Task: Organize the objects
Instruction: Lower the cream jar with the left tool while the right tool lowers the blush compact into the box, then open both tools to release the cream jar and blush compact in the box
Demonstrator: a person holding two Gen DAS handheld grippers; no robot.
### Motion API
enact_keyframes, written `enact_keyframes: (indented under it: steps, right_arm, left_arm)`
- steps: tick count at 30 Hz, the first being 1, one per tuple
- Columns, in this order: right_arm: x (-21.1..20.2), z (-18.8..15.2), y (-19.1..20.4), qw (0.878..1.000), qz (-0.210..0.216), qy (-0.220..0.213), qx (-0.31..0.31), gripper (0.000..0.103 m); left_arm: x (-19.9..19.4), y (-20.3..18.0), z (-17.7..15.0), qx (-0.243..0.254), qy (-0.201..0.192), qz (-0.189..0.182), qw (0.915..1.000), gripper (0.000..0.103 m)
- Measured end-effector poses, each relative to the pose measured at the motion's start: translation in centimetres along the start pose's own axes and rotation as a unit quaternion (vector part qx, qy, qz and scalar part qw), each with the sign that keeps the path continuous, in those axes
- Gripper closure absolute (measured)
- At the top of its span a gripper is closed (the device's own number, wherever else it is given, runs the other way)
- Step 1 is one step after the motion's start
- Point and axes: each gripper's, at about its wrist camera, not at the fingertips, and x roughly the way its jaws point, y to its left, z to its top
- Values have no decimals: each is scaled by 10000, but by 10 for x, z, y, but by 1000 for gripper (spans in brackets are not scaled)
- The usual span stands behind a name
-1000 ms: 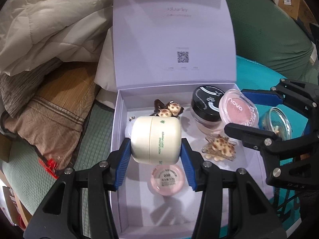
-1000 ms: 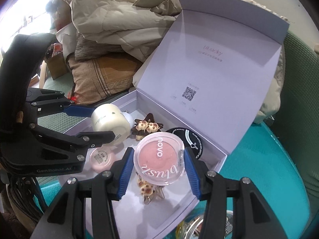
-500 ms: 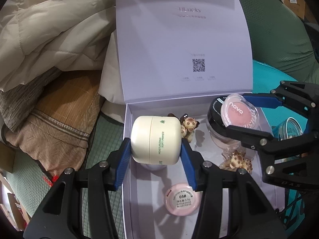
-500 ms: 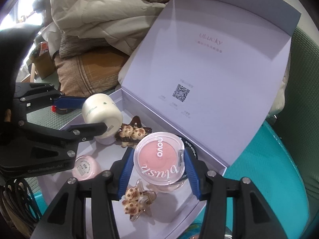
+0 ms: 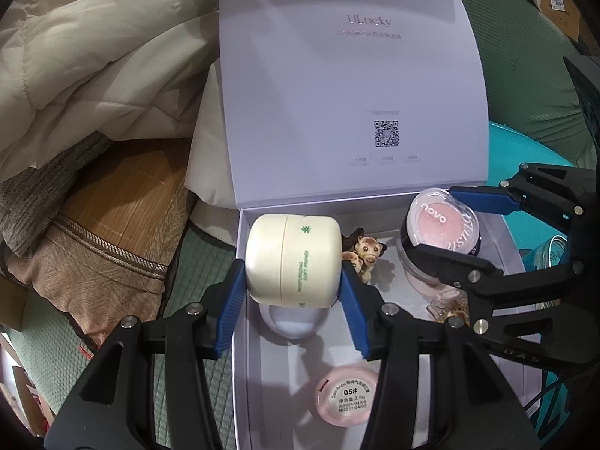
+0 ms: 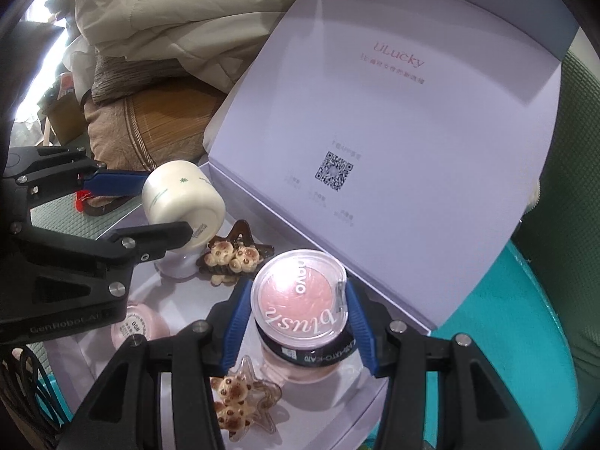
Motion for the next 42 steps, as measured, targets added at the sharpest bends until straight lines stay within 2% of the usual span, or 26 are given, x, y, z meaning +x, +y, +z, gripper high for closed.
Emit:
enact_keyframes:
  steps: [17, 23, 42]
  right_arm:
    - [11, 2, 9, 9993, -261, 101, -243, 51]
    - [10, 2, 9, 9992, -294, 150, -218, 50]
    - [-20, 7, 8, 9988, -466, 9, -147, 50]
  left_arm:
    - [26, -1, -2, -101, 312, -23, 9995, 54]
    - [25, -4, -3, -81, 297, 40, 9995, 54]
    - [-18, -11, -2, -245, -47, 262, 9993, 54]
